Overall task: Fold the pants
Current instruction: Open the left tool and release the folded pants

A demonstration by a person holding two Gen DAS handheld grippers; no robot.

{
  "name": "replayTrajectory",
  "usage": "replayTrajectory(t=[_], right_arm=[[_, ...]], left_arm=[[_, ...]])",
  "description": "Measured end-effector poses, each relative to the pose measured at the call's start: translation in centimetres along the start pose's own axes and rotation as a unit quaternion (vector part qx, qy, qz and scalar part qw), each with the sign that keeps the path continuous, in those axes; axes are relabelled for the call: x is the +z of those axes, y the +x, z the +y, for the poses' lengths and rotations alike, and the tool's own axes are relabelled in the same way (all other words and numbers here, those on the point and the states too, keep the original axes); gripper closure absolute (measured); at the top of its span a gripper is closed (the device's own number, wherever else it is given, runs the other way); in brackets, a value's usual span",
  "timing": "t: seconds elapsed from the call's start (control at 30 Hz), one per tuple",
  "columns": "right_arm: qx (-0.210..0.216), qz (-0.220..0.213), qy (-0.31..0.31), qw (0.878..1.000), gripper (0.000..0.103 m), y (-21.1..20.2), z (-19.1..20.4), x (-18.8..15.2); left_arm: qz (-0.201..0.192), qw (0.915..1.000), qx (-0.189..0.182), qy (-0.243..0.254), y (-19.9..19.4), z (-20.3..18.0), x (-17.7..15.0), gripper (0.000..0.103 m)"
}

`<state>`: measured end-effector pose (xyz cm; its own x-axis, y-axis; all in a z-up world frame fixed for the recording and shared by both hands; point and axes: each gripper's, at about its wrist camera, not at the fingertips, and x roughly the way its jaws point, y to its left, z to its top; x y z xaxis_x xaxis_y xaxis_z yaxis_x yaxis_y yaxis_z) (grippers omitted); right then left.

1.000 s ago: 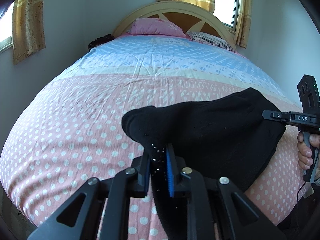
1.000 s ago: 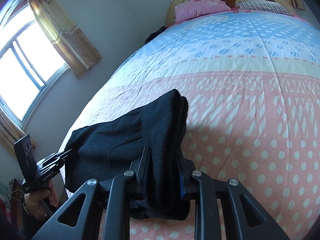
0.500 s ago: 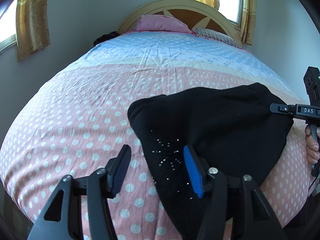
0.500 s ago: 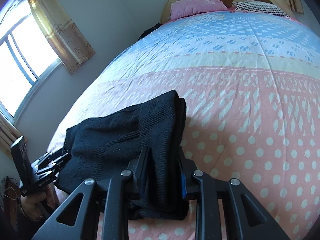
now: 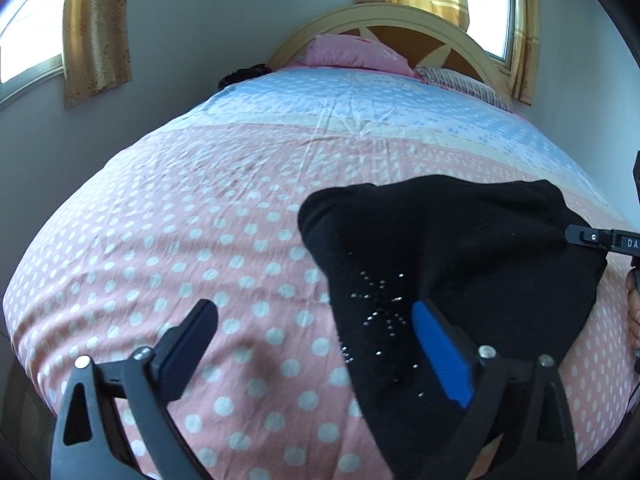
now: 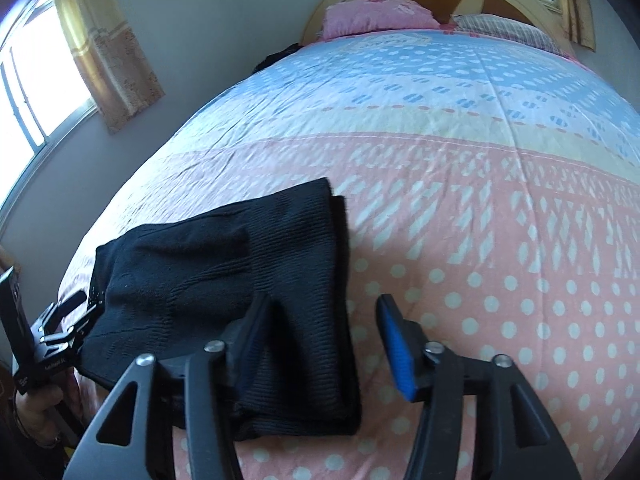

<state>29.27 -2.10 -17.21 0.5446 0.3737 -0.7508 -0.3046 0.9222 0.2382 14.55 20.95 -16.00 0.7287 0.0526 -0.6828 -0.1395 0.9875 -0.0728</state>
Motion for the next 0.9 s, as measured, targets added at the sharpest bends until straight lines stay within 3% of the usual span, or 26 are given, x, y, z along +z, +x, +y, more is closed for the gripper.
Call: replayTrajectory(t=[0.17, 0.3, 0.5, 0.7, 0.9], right_arm=[[-0.03, -0.02, 0.027, 0.999, 0.045, -1.7, -0.9, 0.1], [-0.026, -0.018, 0.044, 0.999, 0.045, -1.9, -1.4, 0.0], [-0.053, -0.027, 0.035, 0.998, 0.045, -3.8, -1.0, -0.5], [-0.057, -0.076, 0.014, 0.995, 0.045, -9.1, 0.7, -2.9], [-0.068, -0.115, -0.053, 0.99, 0.044, -13.5, 5.0, -5.2]], left_arm=[[0.005, 1.0, -0.001, 0.004, -0.9, 0.6, -0.4, 0.002], [0.013, 0.9999, -0.007, 0.006, -0.9, 1.0, -0.4, 0.002], [0.022, 0.9995, 0.013, 0.017, -2.1, 0.8, -0.5, 0.002], [-0.032, 0.9993, 0.006, 0.019, -7.3, 0.1, 0.1, 0.002], [-0.095, 0.9954, -0.013, 0.003, -11.9, -1.2, 1.1, 0.0]])
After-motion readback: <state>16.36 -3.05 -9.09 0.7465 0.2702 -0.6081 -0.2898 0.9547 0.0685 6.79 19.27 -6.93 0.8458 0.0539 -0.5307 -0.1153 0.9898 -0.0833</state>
